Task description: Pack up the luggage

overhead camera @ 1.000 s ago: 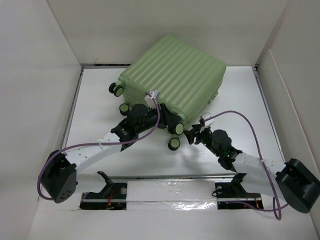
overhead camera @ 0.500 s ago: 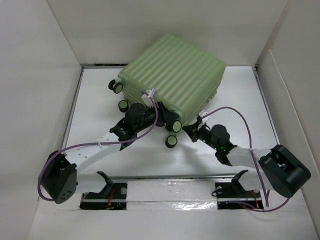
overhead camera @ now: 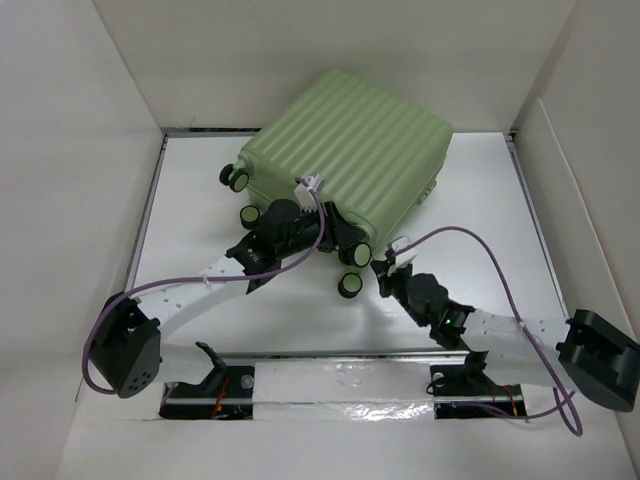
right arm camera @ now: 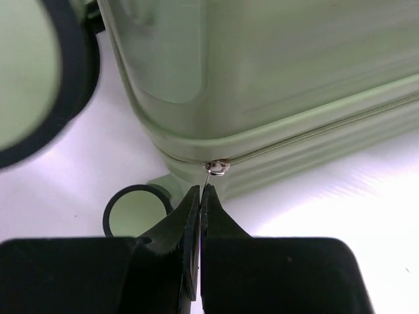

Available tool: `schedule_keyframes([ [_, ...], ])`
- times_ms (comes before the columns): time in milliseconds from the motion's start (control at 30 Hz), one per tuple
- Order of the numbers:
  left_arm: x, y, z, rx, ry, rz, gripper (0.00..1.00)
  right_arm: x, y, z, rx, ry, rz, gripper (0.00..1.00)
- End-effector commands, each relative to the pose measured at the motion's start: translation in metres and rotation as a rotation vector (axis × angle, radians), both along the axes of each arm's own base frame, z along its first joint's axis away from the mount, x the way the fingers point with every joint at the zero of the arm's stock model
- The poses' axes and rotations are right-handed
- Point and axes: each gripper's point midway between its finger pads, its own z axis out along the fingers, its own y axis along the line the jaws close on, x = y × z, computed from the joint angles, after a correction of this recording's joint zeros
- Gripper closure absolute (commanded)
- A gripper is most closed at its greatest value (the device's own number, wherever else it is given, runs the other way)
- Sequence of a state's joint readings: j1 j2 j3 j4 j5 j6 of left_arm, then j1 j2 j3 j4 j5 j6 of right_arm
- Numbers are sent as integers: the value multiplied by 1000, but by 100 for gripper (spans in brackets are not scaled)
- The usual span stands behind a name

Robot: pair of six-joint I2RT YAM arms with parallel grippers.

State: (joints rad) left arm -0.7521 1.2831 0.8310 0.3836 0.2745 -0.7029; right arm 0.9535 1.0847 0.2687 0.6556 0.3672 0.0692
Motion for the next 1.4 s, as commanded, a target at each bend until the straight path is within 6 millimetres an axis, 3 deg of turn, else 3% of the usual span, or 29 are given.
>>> schedule_keyframes([
  [0, 23, -18, 150, -328, -308, 22, 100, -64, 83, 51, 147, -23, 337, 100],
  [100, 16, -27, 153, -340, -286, -26, 100, -64, 121, 44, 179, -40, 367, 100],
  [233, 9, -31, 152, -346, -244, -78, 100, -84, 159, 76, 310, -142, 417, 100],
  [300, 11, -28, 150, -341, -228, -72, 100, -105, 169, 84, 313, -172, 435, 100],
  [400, 12, -26, 155, -345, -227, -82, 100, -107, 167, 86, 330, -161, 422, 100],
  [467, 7, -28, 160, -358, -221, -111, 100, -103, 171, 90, 322, -192, 412, 100],
  [500, 4, -29, 162, -367, -214, -132, 100, -100, 175, 82, 302, -192, 398, 100],
  [533, -2, -32, 165, -383, -203, -148, 100, -89, 176, 96, 333, -247, 372, 100],
  [567, -7, -35, 166, -387, -194, -164, 100, -82, 178, 98, 338, -270, 355, 100],
  [600, -15, -40, 169, -395, -190, -192, 100, -76, 186, 86, 327, -269, 361, 100],
  [667, -20, -44, 173, -409, -169, -213, 100, -68, 200, 106, 408, -312, 352, 100],
  [733, -34, -53, 171, -428, -139, -262, 100, -53, 208, 96, 406, -310, 297, 100],
  [833, -45, -64, 166, -441, -105, -270, 100, -43, 211, 103, 482, -309, 228, 100],
  [867, -40, -65, 161, -424, -112, -247, 80, -39, 206, 100, 502, -306, 194, 100],
  [900, -39, -66, 160, -410, -118, -246, 67, -43, 203, 92, 489, -290, 189, 100],
  [933, -32, -62, 159, -392, -132, -219, 54, -47, 193, 94, 517, -290, 178, 100],
  [967, -26, -58, 150, -340, -121, -189, 35, -52, 182, 100, 537, -286, 169, 100],
  [1000, -17, -48, 161, -305, -194, -149, 29, -60, 163, 76, 482, -253, 154, 100],
  [1067, 16, -20, 153, -200, -206, 0, 19, -65, 136, 73, 513, -205, 124, 100],
  [1100, 22, -3, 167, -195, -247, 57, 17, -66, 124, 65, 513, -175, 106, 100],
  [1133, 35, 14, 169, -160, -281, 136, 16, -68, 106, 42, 465, -139, 99, 100],
  [1167, 43, 29, 165, -125, -275, 182, 13, -70, 98, 36, 471, -112, 93, 100],
  [1200, 55, 59, 174, -117, -292, 265, 12, -71, 91, 33, 471, -98, 88, 100],
  [1267, 65, 94, 168, -71, -270, 331, 11, -75, 84, 21, 448, -70, 99, 100],
  [1300, 70, 126, 174, -60, -290, 407, 12, -76, 84, 21, 452, -67, 107, 100],
  [1333, 72, 146, 173, -34, -292, 458, 13, -78, 85, 20, 448, -66, 122, 100],
  [1367, 73, 164, 158, 36, -265, 492, 14, -79, 87, 21, 440, -74, 133, 100],
])
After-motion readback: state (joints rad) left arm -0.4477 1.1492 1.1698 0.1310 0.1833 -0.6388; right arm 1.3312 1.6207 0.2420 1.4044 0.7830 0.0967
